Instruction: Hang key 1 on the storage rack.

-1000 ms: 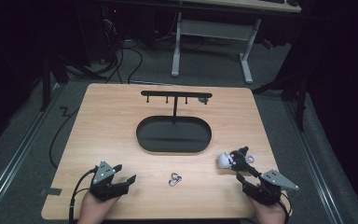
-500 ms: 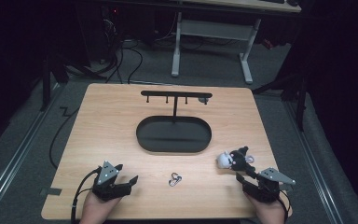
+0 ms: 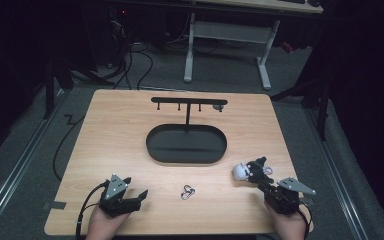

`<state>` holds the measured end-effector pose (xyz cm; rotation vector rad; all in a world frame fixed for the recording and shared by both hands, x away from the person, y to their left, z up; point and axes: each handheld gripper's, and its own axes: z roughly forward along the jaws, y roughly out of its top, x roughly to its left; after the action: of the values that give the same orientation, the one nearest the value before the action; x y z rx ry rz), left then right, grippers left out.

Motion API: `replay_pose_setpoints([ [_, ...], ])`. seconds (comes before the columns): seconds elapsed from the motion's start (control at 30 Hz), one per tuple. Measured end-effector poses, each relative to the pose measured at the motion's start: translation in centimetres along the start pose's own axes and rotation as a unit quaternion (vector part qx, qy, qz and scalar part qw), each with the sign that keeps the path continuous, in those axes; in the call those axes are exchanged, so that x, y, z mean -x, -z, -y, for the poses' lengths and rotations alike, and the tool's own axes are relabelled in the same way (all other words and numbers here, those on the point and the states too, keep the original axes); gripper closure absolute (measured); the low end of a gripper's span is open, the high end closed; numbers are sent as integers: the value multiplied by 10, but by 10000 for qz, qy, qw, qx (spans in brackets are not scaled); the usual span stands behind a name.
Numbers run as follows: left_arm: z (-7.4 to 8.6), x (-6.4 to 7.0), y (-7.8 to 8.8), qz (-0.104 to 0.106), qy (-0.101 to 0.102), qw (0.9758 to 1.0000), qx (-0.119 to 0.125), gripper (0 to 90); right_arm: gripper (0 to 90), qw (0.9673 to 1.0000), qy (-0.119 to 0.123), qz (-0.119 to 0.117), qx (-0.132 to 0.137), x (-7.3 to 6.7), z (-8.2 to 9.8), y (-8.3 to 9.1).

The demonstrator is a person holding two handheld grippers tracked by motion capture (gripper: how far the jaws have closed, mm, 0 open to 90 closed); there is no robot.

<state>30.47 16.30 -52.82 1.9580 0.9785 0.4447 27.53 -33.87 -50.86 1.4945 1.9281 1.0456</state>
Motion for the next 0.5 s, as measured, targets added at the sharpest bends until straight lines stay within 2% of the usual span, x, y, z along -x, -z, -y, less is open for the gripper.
replay_pose_setpoints([
  [0.2, 5, -1, 6, -95, 18, 9999, -50, 241, 900, 9997, -17, 166, -193, 7, -2, -12],
  [0.5, 14, -2, 17, -209, 119, 9997, -33, 242, 900, 9990, -78, 245, -357, 21, -11, -29],
])
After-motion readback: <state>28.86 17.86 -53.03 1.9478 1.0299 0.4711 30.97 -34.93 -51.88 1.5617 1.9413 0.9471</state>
